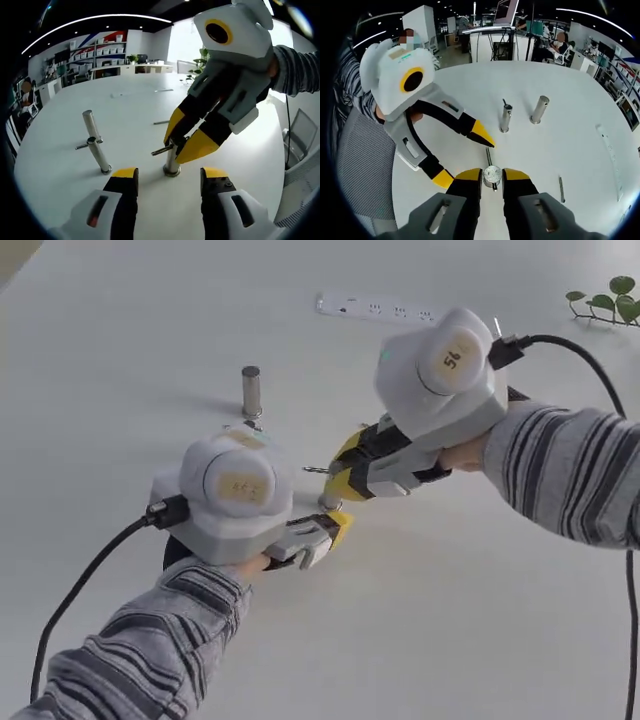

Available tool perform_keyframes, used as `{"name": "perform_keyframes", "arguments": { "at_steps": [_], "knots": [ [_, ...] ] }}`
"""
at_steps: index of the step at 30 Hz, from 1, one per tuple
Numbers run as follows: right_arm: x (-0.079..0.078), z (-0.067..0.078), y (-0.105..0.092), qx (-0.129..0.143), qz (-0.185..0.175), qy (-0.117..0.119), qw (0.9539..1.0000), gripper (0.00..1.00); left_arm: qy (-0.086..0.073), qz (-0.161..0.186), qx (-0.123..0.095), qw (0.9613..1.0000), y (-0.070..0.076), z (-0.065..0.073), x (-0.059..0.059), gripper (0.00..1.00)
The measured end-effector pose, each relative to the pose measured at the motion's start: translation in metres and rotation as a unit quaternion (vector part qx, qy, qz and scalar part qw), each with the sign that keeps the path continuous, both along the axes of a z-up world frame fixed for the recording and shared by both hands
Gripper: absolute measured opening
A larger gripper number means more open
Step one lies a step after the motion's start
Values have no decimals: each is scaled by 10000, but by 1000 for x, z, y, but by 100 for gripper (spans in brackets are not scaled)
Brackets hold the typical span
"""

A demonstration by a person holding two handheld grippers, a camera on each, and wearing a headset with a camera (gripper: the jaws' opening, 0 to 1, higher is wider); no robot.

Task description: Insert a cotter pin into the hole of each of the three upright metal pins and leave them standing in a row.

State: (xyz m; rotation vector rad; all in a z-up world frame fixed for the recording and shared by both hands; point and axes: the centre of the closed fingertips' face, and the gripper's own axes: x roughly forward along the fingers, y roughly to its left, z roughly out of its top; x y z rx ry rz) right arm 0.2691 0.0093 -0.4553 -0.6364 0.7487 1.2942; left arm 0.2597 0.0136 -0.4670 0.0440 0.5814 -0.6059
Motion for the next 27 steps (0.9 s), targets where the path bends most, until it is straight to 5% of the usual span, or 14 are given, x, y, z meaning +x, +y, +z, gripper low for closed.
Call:
{"name": "perform_keyframes", "arguments": {
  "at_steps": [12, 27],
  "knots": [
    [-1, 0, 0, 3, -22, 49, 10000, 8, -143, -136, 43, 9998, 13, 13, -17, 59],
    [19, 8, 2, -32, -79, -60, 9999, 8, -361, 202, 8, 9991, 46, 30, -22, 78]
  ]
}}
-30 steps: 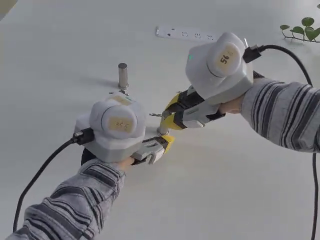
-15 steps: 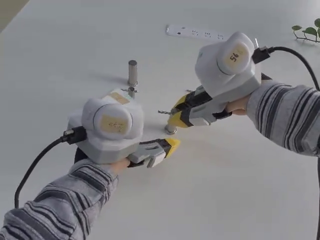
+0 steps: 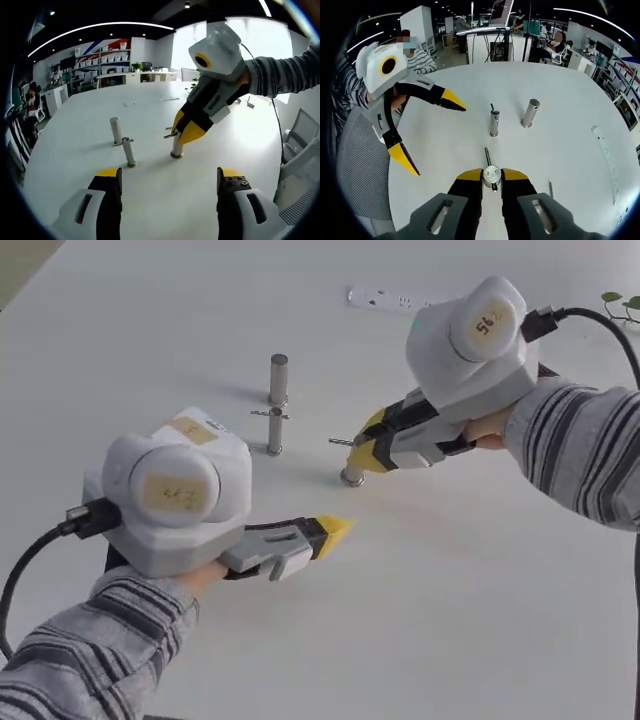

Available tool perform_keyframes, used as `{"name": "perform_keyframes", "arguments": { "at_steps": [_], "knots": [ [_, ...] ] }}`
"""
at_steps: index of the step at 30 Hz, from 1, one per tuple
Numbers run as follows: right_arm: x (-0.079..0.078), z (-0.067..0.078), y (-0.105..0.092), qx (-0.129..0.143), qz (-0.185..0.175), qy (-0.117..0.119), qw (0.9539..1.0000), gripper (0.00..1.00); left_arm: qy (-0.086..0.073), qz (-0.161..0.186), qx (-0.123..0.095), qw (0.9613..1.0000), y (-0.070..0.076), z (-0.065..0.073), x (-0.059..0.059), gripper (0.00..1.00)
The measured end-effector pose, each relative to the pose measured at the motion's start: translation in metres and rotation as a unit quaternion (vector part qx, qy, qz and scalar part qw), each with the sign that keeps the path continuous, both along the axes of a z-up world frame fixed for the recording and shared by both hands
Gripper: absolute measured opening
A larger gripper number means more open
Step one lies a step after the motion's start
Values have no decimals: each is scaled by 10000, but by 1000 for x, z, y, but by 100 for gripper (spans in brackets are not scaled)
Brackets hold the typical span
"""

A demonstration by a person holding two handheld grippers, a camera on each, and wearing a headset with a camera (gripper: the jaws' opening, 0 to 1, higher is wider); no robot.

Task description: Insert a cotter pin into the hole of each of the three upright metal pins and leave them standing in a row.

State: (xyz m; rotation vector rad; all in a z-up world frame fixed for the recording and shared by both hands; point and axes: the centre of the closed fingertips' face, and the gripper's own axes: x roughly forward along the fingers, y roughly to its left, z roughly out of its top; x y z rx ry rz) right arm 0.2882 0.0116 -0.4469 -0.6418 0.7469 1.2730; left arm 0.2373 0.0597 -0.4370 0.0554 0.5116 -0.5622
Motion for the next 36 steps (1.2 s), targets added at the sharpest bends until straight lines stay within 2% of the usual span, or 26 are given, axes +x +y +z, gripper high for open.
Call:
{"name": "perform_keyframes", "arguments": {
  "at_steps": [4, 14, 23, 27, 35, 36],
  "knots": [
    [8, -1, -1, -54, -32, 6, 10000, 8, -68, 125, -137, 9998, 8, 6, 2, 82],
    [18, -1, -5, -117, -65, 11, 9999, 8, -113, 211, -162, 9996, 15, 10, 2, 90],
    [18, -5, -6, -188, -25, 101, 9998, 8, -133, 154, -96, 9997, 14, 8, 2, 91],
    [18, -4, -7, -132, -71, 158, 9998, 8, -133, 150, -115, 9997, 14, 8, 2, 91],
    [14, -3, -7, -120, 14, 137, 9998, 9, -102, 130, -103, 9998, 13, 5, 2, 91],
    [13, -3, -7, -126, 130, 62, 9998, 9, -97, 126, -100, 9998, 13, 5, 2, 91]
  ]
}}
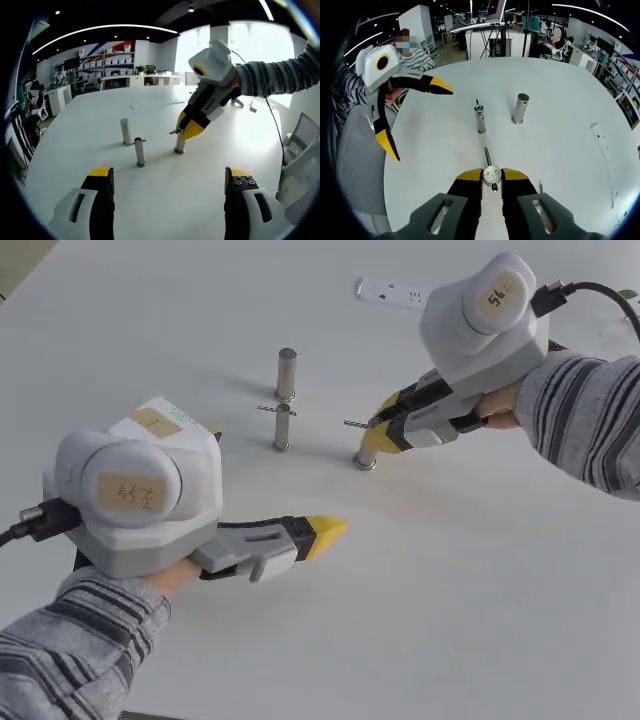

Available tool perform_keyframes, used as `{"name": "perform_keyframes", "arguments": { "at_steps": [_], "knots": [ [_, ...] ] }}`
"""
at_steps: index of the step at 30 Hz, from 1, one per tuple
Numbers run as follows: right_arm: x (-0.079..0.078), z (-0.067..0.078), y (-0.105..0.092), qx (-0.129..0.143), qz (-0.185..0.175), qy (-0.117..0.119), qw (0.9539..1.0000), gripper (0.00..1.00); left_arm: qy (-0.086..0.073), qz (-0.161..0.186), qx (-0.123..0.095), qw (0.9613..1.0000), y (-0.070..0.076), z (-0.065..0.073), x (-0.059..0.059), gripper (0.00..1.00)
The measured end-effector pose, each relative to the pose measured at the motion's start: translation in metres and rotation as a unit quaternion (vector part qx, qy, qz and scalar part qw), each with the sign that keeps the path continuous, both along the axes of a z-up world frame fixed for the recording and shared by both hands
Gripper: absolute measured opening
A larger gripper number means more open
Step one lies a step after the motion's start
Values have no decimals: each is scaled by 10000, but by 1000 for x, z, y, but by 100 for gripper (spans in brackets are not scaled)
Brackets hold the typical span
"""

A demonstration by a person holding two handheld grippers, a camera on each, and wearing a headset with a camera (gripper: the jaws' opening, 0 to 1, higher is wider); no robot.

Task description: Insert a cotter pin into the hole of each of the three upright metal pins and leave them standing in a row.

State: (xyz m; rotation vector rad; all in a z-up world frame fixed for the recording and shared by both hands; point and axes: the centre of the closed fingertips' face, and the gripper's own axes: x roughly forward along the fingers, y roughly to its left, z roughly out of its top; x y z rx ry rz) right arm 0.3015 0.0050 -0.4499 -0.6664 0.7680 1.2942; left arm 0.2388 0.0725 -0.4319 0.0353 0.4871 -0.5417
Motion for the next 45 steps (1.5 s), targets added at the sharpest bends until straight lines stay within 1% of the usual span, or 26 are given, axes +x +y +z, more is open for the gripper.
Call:
{"name": "perform_keyframes", "arguments": {
  "at_steps": [3, 9, 12, 13, 15, 16, 17, 18, 20, 21, 23, 26, 28, 30, 31, 33, 38, 39, 42, 44, 45],
  "knots": [
    [4, -1, 0, 15, -78, 55, 10000, 9, 28, -17, 9, 10000, -1, -2, 0, 91],
    [6, -2, -2, -70, 40, -93, 9999, 10, 56, -46, 37, 10000, -2, -4, 0, 91],
    [9, -2, -3, -105, 56, -115, 9999, 16, 59, -42, 31, 10000, -1, -4, 0, 91],
    [9, 0, -3, -71, 46, -131, 9999, 17, 43, -42, 41, 10000, -1, -4, 0, 91],
    [10, 6, 3, 149, -7, -96, 9998, 19, 19, -53, 78, 10000, 0, -4, 0, 91],
    [11, 9, 6, 258, -81, -63, 9996, 20, 13, -57, 96, 9999, 0, -4, 0, 91],
    [14, 14, 10, 432, -249, -36, 9988, 22, 8, -61, 113, 9999, 0, -4, 0, 91],
    [17, 17, 13, 537, -349, -29, 9979, 24, 7, -60, 117, 9999, 0, -4, 0, 91],
    [19, 26, 22, 779, -546, -20, 9955, 27, 12, -53, 115, 9999, 0, -5, 0, 91],
    [24, 30, 28, 954, -674, -30, 9931, 28, 19, -51, 116, 9999, 0, -5, 0, 91],
    [28, 34, 37, 1174, -875, 36, 9892, 29, 17, -58, 107, 9999, -1, -6, 0, 91],
    [39, 35, 47, 1374, -1152, 43, 9838, 29, 7, -59, 98, 9999, -1, -6, 0, 91],
    [45, 34, 54, 1443, -1252, -7, 9816, 28, -2, -53, 103, 9999, -1, -6, 0, 91],
    [50, 32, 59, 1506, -1381, 16, 9789, 28, 2, -35, 90, 10000, 0, -6, 1, 91],
    [51, 31, 60, 1520, -1400, 18, 9784, 28, 2, -28, 85, 10000, 0, -6, 1, 91],
    [57, 27, 69, 1626, -1537, 37, 9746, 28, -13, 7, 77, 10000, 1, -7, 2, 91],
    [62, 22, 80, 1750, -1677, 13, 9702, 28, -64, 4, 85, 9999, 2, -6, 4, 91],
    [69, 16, 82, 1771, -1719, 12, 9691, 28, -58, 5, 92, 9999, 2, -7, 4, 91],
    [77, 12, 88, 1853, -1835, 7, 9654, 28, -39, 17, 93, 9999, 3, -9, 4, 91],
    [78, 12, 95, 1935, -1907, 31, 9624, 28, -32, -4, 108, 9999, 1, -10, 4, 90],
    [83, 8, 97, 1995, -1918, 12, 9609, 27, -39, -9, 117, 9999, 1, -10, 4, 90]
  ]
}}
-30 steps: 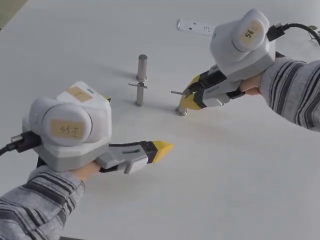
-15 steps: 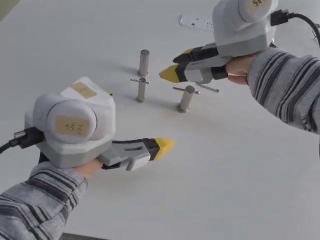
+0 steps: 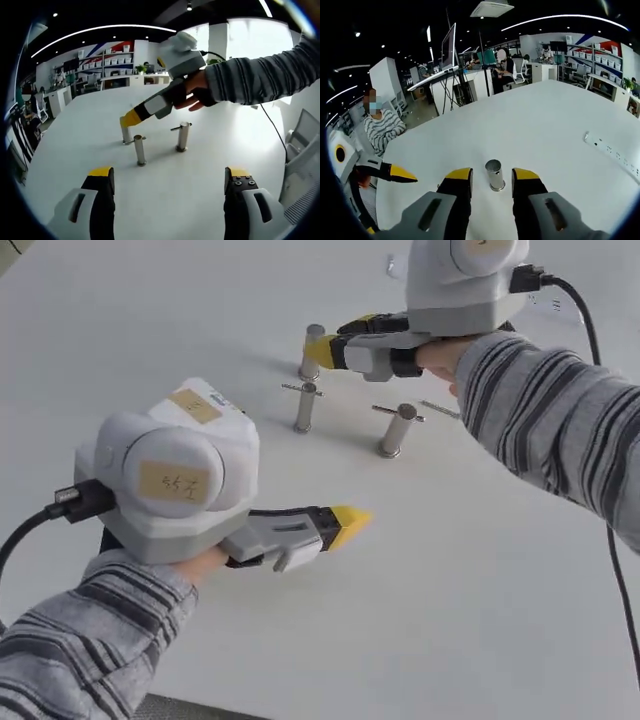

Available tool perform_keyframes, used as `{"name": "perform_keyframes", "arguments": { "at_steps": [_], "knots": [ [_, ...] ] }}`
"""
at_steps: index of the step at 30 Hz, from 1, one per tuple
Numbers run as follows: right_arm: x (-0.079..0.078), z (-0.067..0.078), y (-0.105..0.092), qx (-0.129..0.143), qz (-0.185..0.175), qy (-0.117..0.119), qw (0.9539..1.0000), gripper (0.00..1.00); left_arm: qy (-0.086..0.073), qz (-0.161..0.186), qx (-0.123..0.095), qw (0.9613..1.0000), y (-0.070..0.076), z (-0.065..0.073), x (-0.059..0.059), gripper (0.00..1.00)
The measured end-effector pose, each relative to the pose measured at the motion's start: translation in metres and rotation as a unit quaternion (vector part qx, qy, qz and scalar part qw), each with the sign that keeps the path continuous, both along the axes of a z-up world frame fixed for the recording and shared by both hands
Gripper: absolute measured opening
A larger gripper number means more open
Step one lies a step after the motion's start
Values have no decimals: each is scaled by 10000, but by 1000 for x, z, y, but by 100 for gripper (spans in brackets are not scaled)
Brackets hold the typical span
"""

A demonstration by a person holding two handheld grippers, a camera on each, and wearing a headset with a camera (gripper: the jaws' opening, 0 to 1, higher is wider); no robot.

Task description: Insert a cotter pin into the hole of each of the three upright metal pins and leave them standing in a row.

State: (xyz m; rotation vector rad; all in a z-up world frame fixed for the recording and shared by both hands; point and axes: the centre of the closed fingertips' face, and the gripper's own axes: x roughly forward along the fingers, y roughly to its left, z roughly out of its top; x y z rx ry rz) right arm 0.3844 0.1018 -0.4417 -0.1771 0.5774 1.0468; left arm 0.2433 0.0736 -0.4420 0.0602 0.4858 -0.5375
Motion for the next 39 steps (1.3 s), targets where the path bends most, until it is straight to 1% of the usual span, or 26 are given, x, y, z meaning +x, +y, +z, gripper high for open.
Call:
{"name": "perform_keyframes", "arguments": {
  "at_steps": [3, 5, 10, 13, 15, 18, 21, 22, 23, 24, 25, 26, 29, 32, 35, 37, 39],
  "knots": [
    [5, -3, 6, 45, -22, -31, 10000, 24, -15, -16, 8, 10000, -1, 0, 1, 90],
    [4, -5, 10, 26, -15, -44, 10000, 21, -11, -13, 8, 10000, -1, -1, 1, 90],
    [9, -12, 11, -38, -13, -37, 10000, 13, 0, 52, -23, 10000, 3, -1, 2, 89],
    [15, -15, 12, -69, -34, -11, 10000, 12, -2, 82, -25, 10000, 4, -1, 2, 89],
    [15, -14, 13, -13, -49, 28, 10000, 11, -27, 98, -43, 9999, 5, 1, 3, 89],
    [15, -12, 12, -116, 31, -102, 9999, 10, -32, 101, -40, 9999, 5, 1, 3, 89],
    [15, -10, 11, -222, 92, -175, 9996, 9, -23, 104, -38, 9999, 5, 0, 3, 89],
    [11, -9, 13, -299, 146, -283, 9990, 9, -19, 105, -36, 9999, 5, 0, 3, 89],
    [10, -8, 13, -309, 149, -277, 9990, 9, -17, 101, -33, 9999, 5, 0, 3, 89],
    [12, -9, 12, -309, 160, -248, 9991, 9, -13, 100, -29, 9999, 5, 0, 3, 89],
    [13, -9, 11, -291, 89, -166, 9994, 8, 3, 95, -18, 10000, 5, -1, 3, 89],
    [15, -10, 10, -286, 65, -138, 9995, 8, 8, 91, -13, 10000, 5, -1, 3, 89],
    [14, -9, 4, -419, 70, -225, 9988, 8, 14, 83, 16, 10000, 4, -2, 2, 89],
    [15, -8, -2, -470, 97, -263, 9985, 8, 8, 94, 33, 9999, 6, -2, 3, 89],
    [16, -2, -8, -517, 96, -327, 9981, 8, 22, 91, 36, 10000, 6, -3, 2, 89],
    [18, -2, -13, -562, 81, -340, 9978, 8, 55, 76, 39, 9999, 5, -4, 1, 89],
    [17, 3, -19, -622, 73, -361, 9974, 8, 50, 53, 64, 10000, 4, -4, 1, 89]
  ]
}}
